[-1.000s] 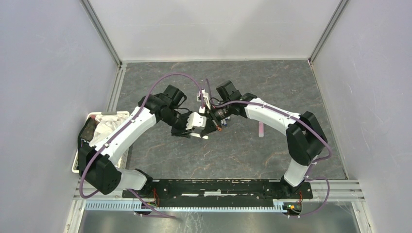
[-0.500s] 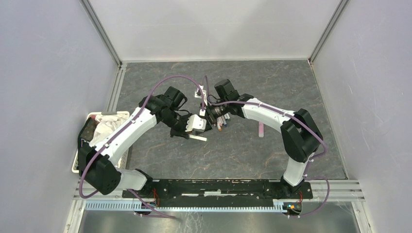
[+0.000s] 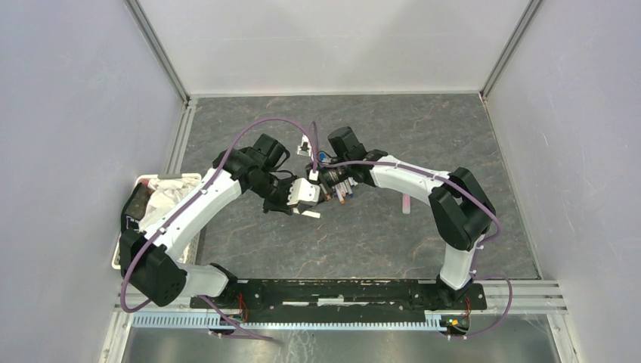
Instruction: Open the pen caps
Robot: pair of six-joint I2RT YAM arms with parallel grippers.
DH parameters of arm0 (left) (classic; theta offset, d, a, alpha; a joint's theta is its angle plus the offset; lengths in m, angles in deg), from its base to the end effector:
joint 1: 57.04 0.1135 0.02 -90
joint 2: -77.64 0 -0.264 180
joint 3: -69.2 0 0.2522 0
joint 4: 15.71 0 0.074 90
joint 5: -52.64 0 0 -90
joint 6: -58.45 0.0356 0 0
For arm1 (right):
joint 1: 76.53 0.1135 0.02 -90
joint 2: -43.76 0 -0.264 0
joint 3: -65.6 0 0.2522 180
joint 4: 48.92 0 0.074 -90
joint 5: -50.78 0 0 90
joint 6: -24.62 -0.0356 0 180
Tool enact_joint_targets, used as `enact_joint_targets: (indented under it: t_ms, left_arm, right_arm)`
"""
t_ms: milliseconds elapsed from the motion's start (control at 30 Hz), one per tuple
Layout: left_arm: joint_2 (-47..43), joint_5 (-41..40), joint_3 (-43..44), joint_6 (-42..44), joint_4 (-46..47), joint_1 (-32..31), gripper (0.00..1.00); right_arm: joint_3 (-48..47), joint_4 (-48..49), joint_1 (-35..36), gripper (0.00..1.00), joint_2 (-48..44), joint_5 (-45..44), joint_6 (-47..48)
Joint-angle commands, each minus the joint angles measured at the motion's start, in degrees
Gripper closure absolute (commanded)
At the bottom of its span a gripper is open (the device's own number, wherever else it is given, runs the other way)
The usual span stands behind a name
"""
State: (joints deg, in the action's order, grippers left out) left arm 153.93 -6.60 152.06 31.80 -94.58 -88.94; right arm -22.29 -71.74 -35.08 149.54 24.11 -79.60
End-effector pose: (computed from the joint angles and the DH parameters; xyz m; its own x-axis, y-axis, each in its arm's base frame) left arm 0.1939 -0.1422 0.2992 0.1611 0.8044 -0.5718 0.9858 -0.1596 0.0532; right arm 0.2788 0.2886 0.2314 -0.6716 -0.4460 -0.5916 -0.6601 -0.0025 0.7512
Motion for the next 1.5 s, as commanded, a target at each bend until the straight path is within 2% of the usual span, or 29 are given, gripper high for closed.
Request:
enact_joint_targets:
  t_ms: [0,267,300,333,367,467,600,867,933,967,1000,1067,1100,1167,1333,1400,1467]
  left_arm:
    - [-2.7,-0.3,1.5,2.4,-1.4,-0.2,0.98]
    - [-2.8,-5.9,1.6,4.0,-0.9,-0.2,0.98]
    - [-2.7,-5.7,1.7,4.0,-0.6,-0.2,0.98]
    - [-2.5,-5.2,2.1,3.8,-0.4,-0.2,0.98]
    - [-2.4,-4.4,2.5,3.5,-0.1,-0.2,0.98]
    - [-2.0,-2.4,3.5,2.1,0.8,-0.2,0.98]
    - [-2.4,-1.0,3.5,1.1,1.6,-0.2,0.98]
    - [-2.8,0.3,2.8,0.6,1.2,-0.2,0.98]
    - [-2.7,0.4,2.7,0.5,1.2,-0.2,0.98]
    - [-2.6,0.4,2.6,0.5,1.2,-0.2,0.96]
    - [-2.6,0.3,2.5,0.5,1.2,-0.2,0.9]
    - [-2.6,-0.6,2.1,1.1,0.6,-0.2,0.64]
    - [-2.5,-1.3,1.8,1.7,0.2,-0.2,0.54]
    - [-2.8,-3.3,1.0,2.8,0.0,-0.2,0.49]
    - [-2.9,-5.0,0.5,4.2,0.5,-0.2,0.52]
    - [-2.9,-5.7,0.4,4.1,1.2,-0.2,0.6]
    - [-2.9,-6.7,0.0,4.2,2.1,-0.2,0.74]
  right_arm:
    - [2.8,1.5,-1.4,1.0,-3.7,-1.8,1.1]
    - [9.0,3.0,-2.4,1.0,-7.4,-0.6,1.1]
    - [9.5,4.7,-2.3,0.9,-7.7,-0.3,0.0]
    - [9.9,6.2,-2.1,0.69,-7.8,-0.2,-1.3]
    - [9.8,7.1,-1.8,0.6,-7.6,-0.2,-2.3]
    - [9.0,11.7,-0.5,0.46,-7.1,0.7,-5.5]
    - [7.6,15.3,0.6,0.45,-5.7,1.2,-8.6]
    - [4.8,18.2,2.2,0.52,-3.3,1.9,-11.6]
    - [5.0,18.0,2.4,0.62,-3.2,2.0,-11.3]
    - [5.0,17.7,2.3,0.72,-3.3,1.9,-10.9]
    - [5.0,17.0,2.4,0.82,-3.4,1.8,-10.4]
    - [4.2,13.6,2.3,1.0,-3.5,1.1,-7.5]
    - [3.6,11.2,2.1,1.0,-3.5,0.8,-6.1]
    - [3.5,9.7,1.9,1.0,-3.8,0.6,-5.0]
    - [3.1,9.2,1.9,1.0,-3.6,0.6,-4.1]
    - [3.1,7.0,1.8,1.0,-3.4,0.4,-3.6]
    - [2.8,5.4,1.8,1.0,-3.3,0.0,-2.2]
